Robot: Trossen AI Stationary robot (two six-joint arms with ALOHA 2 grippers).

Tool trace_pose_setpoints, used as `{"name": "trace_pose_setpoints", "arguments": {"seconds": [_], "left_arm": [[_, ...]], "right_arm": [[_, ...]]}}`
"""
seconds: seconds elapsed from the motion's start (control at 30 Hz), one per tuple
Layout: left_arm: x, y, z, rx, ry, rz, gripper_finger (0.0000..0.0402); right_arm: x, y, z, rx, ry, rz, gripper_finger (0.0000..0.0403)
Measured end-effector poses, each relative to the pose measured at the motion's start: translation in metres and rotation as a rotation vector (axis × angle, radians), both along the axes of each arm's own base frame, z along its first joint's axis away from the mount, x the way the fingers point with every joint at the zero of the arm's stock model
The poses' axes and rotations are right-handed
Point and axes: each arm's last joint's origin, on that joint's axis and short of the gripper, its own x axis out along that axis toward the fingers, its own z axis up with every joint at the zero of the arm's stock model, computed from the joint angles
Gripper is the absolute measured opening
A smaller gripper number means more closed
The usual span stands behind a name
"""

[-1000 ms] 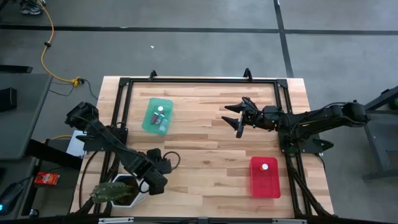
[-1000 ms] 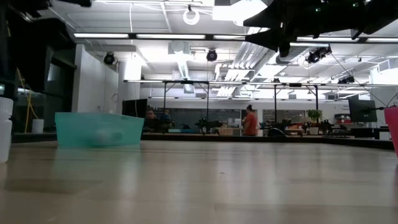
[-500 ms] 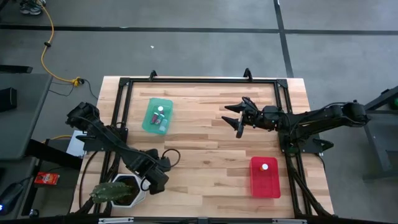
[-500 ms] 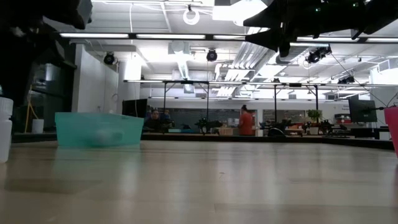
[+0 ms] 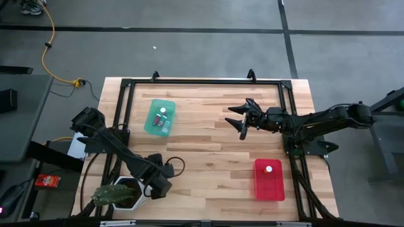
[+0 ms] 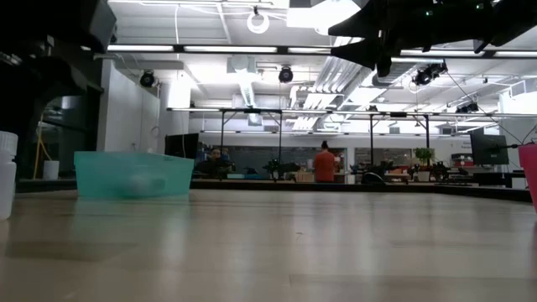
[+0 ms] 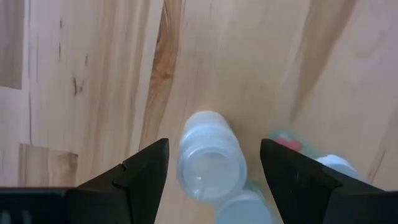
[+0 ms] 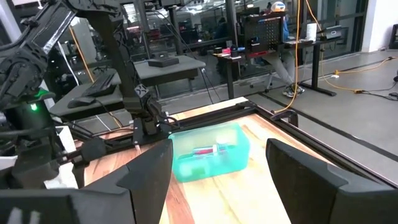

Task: Pick and place medicine bottles into bin by pill shape (circle, oval)
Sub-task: Put the white tablet bottle into the red bin

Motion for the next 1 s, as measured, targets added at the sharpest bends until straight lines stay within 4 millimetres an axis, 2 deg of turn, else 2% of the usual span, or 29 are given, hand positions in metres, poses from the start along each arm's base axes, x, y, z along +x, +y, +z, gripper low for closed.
{"name": "trace_pose_setpoints", "arguments": {"seconds": [0.27,0.77,1.0], "left_arm": [[-0.0015,0.0025,0.008,0.005,-0.031,0.006,0.0236],[-0.002,0.0017,0.0079,-0.017,-0.018,-0.007,0.0132],[-0.0008,0.0044,0.0103,-0.004,-0.031,-0.041,0.0118]], "right_arm": [[-0.0001,0.0,0.0001,0.001,-0.001,0.0,0.0252],[-0.0001,0.0,0.0001,0.0,-0.001,0.0,0.0252],[-0.0001,0.0,0.0001,0.0,-0.001,0.0,0.0252]]}}
